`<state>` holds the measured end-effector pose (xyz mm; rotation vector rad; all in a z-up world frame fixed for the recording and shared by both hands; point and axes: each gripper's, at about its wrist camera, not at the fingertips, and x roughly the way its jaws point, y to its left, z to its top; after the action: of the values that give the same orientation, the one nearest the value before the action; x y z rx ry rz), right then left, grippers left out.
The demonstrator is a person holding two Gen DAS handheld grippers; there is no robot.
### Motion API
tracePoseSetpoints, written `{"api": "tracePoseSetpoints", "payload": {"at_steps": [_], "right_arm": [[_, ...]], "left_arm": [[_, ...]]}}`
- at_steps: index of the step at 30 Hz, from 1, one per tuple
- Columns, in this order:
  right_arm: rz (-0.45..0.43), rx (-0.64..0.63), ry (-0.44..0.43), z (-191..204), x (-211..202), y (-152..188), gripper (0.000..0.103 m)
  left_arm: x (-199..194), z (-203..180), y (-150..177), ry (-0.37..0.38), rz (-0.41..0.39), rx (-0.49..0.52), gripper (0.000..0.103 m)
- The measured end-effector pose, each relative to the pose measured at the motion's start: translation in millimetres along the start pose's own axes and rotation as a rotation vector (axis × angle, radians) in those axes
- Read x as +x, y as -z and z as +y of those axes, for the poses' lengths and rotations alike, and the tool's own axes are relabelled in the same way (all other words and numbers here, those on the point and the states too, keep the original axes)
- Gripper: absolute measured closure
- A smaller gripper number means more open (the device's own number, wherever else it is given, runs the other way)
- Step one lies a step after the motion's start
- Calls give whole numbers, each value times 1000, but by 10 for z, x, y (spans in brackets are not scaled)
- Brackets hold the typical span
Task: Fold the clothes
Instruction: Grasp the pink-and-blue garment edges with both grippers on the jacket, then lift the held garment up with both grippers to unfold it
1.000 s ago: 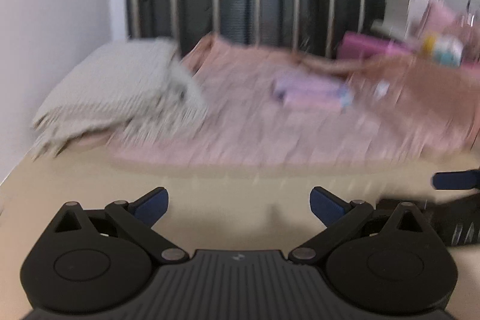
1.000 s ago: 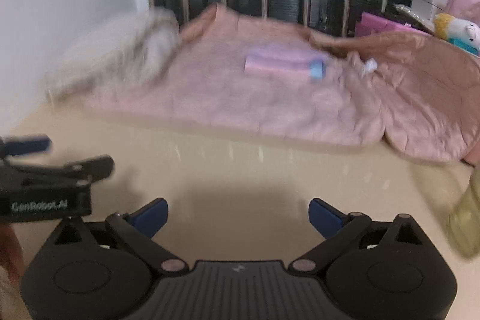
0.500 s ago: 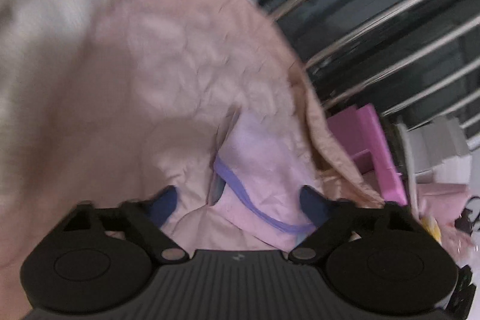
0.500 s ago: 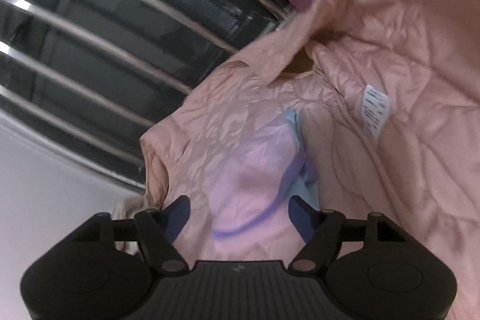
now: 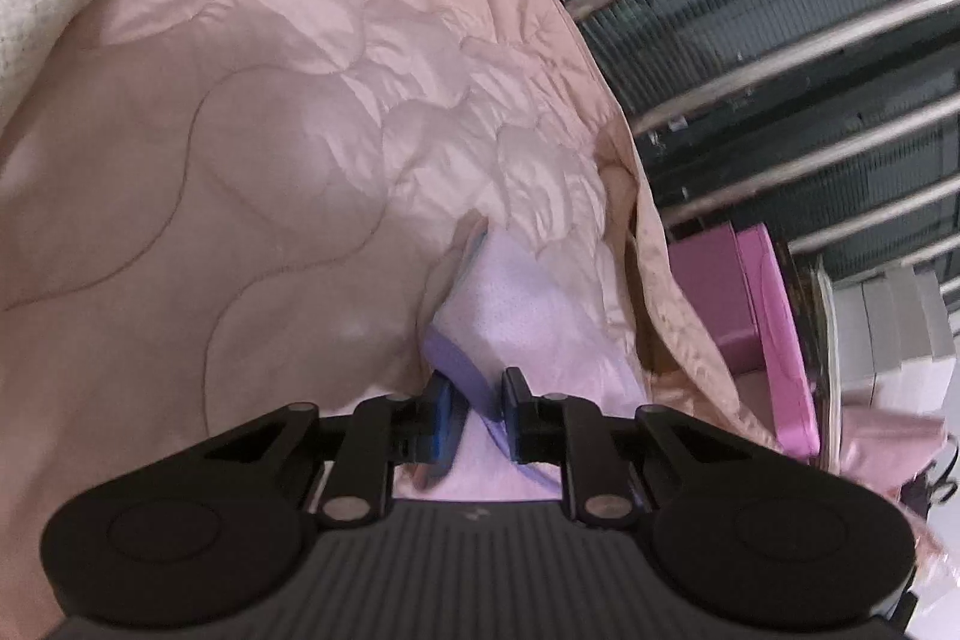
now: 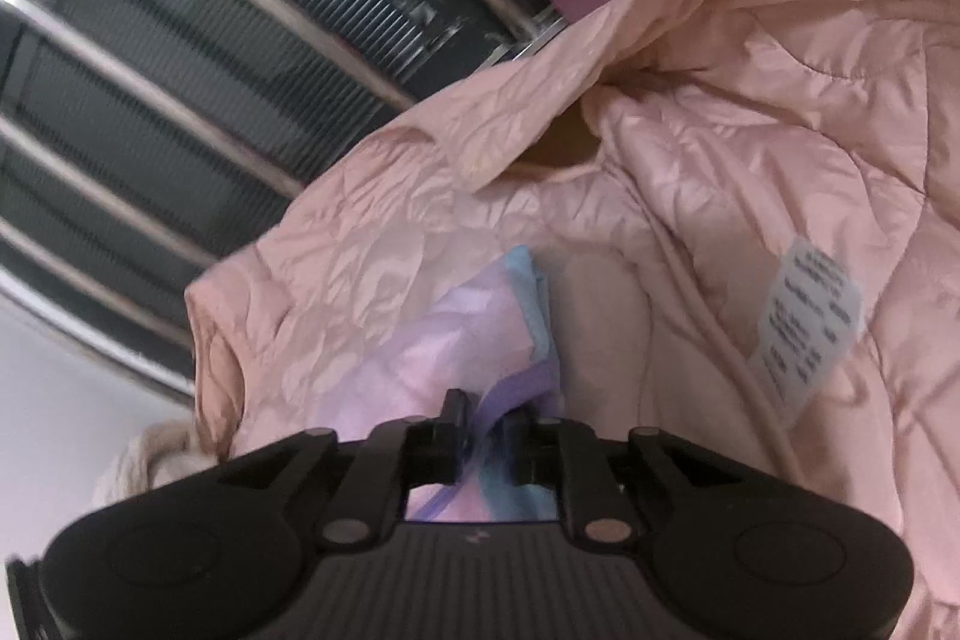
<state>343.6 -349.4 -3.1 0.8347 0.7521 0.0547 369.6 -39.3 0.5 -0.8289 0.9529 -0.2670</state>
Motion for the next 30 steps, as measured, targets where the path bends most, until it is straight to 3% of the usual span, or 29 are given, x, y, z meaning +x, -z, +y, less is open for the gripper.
{"api": "tracePoseSetpoints", "payload": {"at_steps": [4,8,13,17,22,27,30], "right_arm": [[-22,-39,-4,42,5,-51,101],[-106,-119,-77,211,-323,-23,101],[-196,-181,-186,593,-1022,46,102],[-295,-282,-270,1090,-1915,163,102],[-468,-448,-414,1777,-3621,480,102],[-641,-623,-508,2327,-5166,894,102],[-714,-690,-531,2538,-5821,1128,102]], "left_arm": [[20,-39,-46,5,-30,11,101],[-245,-157,7,113,-94,21,102],[-1014,-557,114,200,-192,76,102],[-2119,-1090,315,308,-315,177,102],[-3809,-1809,791,474,-493,344,102],[-5357,-2363,1407,555,-680,508,102],[-5915,-2535,1760,566,-769,581,102]]}}
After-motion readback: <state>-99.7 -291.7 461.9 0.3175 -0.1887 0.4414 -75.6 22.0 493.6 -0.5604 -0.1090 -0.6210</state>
